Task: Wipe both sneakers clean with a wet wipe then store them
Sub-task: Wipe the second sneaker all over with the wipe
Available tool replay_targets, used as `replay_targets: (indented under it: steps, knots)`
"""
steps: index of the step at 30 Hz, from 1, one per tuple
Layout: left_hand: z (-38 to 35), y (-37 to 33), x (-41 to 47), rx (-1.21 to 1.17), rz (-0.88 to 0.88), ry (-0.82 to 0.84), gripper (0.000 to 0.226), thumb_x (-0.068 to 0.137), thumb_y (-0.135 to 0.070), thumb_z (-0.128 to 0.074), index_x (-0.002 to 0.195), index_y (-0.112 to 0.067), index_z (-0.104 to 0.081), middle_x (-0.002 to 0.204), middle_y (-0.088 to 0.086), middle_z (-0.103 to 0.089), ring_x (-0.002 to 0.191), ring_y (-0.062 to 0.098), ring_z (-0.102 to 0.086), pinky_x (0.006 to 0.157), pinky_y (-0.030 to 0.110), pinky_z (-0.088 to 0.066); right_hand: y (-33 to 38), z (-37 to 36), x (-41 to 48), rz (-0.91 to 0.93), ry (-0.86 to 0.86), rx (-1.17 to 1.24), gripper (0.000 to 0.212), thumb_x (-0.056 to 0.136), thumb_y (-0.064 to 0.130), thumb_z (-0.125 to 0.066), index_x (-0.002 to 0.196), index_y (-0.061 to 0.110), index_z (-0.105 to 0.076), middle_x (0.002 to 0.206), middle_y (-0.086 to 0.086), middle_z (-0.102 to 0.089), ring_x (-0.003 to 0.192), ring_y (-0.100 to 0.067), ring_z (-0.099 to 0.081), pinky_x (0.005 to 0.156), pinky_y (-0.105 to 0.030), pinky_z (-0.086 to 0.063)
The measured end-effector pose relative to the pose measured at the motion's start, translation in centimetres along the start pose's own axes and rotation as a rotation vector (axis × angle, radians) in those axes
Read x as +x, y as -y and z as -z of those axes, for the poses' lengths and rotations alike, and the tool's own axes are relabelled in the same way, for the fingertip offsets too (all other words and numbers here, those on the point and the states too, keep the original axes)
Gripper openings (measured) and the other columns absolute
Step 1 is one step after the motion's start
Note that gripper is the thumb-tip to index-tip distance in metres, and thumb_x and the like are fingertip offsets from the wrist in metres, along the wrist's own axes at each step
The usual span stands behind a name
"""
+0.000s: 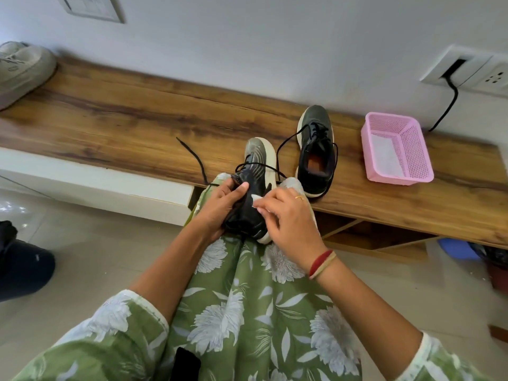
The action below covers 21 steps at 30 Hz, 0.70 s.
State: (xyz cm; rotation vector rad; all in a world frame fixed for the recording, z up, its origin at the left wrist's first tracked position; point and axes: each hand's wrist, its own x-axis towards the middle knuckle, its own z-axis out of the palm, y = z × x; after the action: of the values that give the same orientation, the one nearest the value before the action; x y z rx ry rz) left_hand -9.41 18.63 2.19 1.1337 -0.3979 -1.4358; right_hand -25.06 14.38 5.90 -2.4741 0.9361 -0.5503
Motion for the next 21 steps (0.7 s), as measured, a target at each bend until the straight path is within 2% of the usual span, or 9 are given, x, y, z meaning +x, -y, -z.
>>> replay_targets:
  steps: [2, 5, 7, 11, 13, 16, 21]
  knots:
    - [-0.1, 0.2, 0.3, -0.006, -0.004, -0.003, 0.031, 0.093, -0.017, -0.053, 0.122, -0.006, -0.054, 0.099, 0.010, -0.068, 0.090, 0.020, -0.066, 0.074, 0.029, -0.054, -1.0, 0.4, 0.8, 0.002, -0.001, -0.016, 0.012, 0.086, 0.014, -0.060, 0.091, 0.021, -0.069, 0.087, 0.005, -0.062, 0.084, -0.019, -0.055, 0.074, -0.035, -0.041]
    - [-0.2, 0.3, 0.8, -0.026, -0.012, 0.023, 0.039, 0.088, -0.020, -0.057, 0.125, -0.007, -0.054, 0.112, 0.015, -0.065, 0.101, 0.024, -0.065, 0.082, 0.032, -0.054, -1.7, 0.2, 2.3, -0.081, -0.071, 0.065, 0.013, 0.084, 0.013, -0.061, 0.089, 0.021, -0.070, 0.086, 0.005, -0.069, 0.084, -0.020, -0.059, 0.076, -0.042, -0.047]
    - [-0.4, 0.2, 1.0, -0.050, -0.010, 0.045, 0.042, 0.088, -0.019, -0.058, 0.128, -0.004, -0.051, 0.112, 0.017, -0.064, 0.098, 0.024, -0.065, 0.080, 0.032, -0.054, -1.4, 0.2, 2.1, -0.088, -0.060, 0.128, 0.012, 0.084, 0.013, -0.061, 0.092, 0.021, -0.066, 0.084, 0.002, -0.068, 0.081, -0.020, -0.058, 0.073, -0.043, -0.048]
    - [-0.5, -0.1, 1.4, -0.097, 0.009, 0.066, 0.041, 0.091, -0.014, -0.057, 0.129, -0.001, -0.048, 0.105, 0.016, -0.064, 0.087, 0.022, -0.066, 0.074, 0.030, -0.056, -1.2, 1.6, 1.2, 0.020, 0.028, 0.158, 0.021, 0.084, 0.012, -0.062, 0.101, 0.021, -0.053, 0.078, 0.003, -0.060, 0.075, -0.018, -0.056, 0.068, -0.042, -0.047]
    - [-1.0, -0.1, 1.9, -0.104, 0.004, 0.073, 0.040, 0.089, -0.014, -0.057, 0.127, -0.003, -0.050, 0.105, 0.015, -0.065, 0.089, 0.021, -0.066, 0.076, 0.031, -0.056, -2.3, 2.3, 2.3, -0.023, -0.034, 0.142, 0.029, 0.081, 0.009, -0.065, 0.104, 0.020, -0.051, 0.076, 0.007, -0.058, 0.073, -0.016, -0.056, 0.067, -0.041, -0.047]
    - [-1.6, -0.2, 2.1, -0.098, 0.011, 0.077, 0.040, 0.091, -0.009, -0.054, 0.130, -0.002, -0.047, 0.107, 0.015, -0.065, 0.089, 0.020, -0.066, 0.080, 0.030, -0.056, -3.3, 2.2, 4.2, -0.129, -0.102, 0.114, 0.031, 0.080, 0.010, -0.069, 0.105, 0.017, -0.051, 0.075, 0.003, -0.060, 0.073, -0.020, -0.057, 0.066, -0.040, -0.047]
    - [-0.9, -0.1, 1.7, -0.106, -0.005, 0.092, 0.040, 0.090, -0.010, -0.055, 0.129, -0.003, -0.048, 0.103, 0.015, -0.065, 0.084, 0.019, -0.067, 0.069, 0.029, -0.056, -0.2, 1.5, 1.8, -0.059, 0.063, 0.328, 0.029, 0.082, 0.007, -0.064, 0.104, 0.021, -0.051, 0.081, 0.006, -0.060, 0.076, -0.010, -0.057, 0.069, -0.034, -0.048]
